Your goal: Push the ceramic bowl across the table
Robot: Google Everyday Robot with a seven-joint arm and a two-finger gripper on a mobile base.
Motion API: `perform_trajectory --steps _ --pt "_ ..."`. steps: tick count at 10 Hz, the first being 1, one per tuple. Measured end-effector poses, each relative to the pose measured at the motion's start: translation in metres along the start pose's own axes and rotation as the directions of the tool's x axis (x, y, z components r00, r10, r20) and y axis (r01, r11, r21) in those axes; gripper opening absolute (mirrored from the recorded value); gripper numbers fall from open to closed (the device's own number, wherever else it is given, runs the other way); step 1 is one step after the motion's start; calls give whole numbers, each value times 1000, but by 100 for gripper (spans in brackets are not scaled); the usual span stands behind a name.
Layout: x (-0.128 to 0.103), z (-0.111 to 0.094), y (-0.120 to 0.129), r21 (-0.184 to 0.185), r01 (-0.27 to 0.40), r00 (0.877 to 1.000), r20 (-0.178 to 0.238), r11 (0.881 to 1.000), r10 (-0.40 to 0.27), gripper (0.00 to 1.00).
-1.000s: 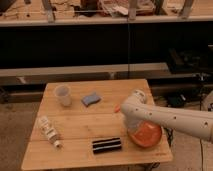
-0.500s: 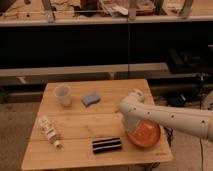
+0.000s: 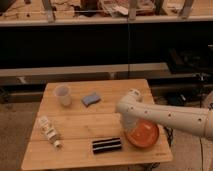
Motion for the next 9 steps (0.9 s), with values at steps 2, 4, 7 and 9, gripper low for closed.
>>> perform_trajectory --steps 2,4,7,9 --pt "-5 -1 -6 -3 14 1000 3 1000 -14 19" --pt "-6 -1 -8 -5 20 1000 5 1000 -19 19" --pt "-9 -1 -10 -11 34 999 10 999 -34 19" --pt "-11 -1 -12 -13 41 999 14 999 -40 19"
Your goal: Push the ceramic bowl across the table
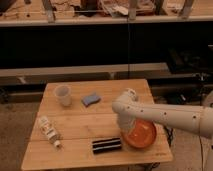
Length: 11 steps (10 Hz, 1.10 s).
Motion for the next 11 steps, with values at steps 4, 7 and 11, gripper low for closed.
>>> perform_trajectory --steps 4,7,11 --pt "-3 -1 -4 -3 12 1000 3 1000 -12 19" --pt "-6 0 -6 -6 21 1000 6 1000 -21 19" --pt "-9 0 -10 -10 33 999 10 999 -33 19"
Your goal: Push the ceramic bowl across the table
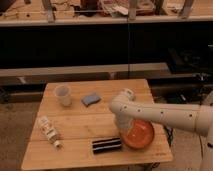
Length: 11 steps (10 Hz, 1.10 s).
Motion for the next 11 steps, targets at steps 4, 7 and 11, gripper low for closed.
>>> perform_trajectory --steps 4,7,11 --pt "-4 0 -3 -3 12 1000 5 1000 -12 19" --pt "-6 0 -6 -5 21 1000 6 1000 -21 19" --pt "-9 0 -8 -7 30 1000 8 1000 -30 19"
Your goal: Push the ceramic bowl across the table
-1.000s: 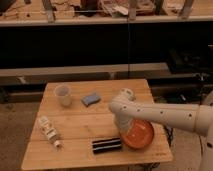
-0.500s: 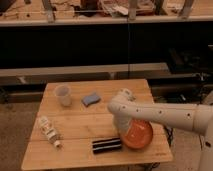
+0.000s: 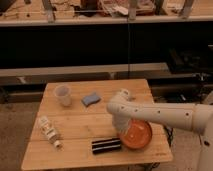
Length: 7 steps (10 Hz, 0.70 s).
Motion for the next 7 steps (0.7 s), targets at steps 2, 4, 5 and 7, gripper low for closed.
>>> perform_trajectory --steps 2,4,5,7 --pt "-2 0 -2 -1 8 1000 1 1000 -8 19" --pt "-4 0 -4 -2 13 1000 2 1000 -13 19" --pt "-5 0 -4 -2 15 1000 2 1000 -15 19" --pt "-7 0 -6 -2 24 1000 2 1000 -24 19"
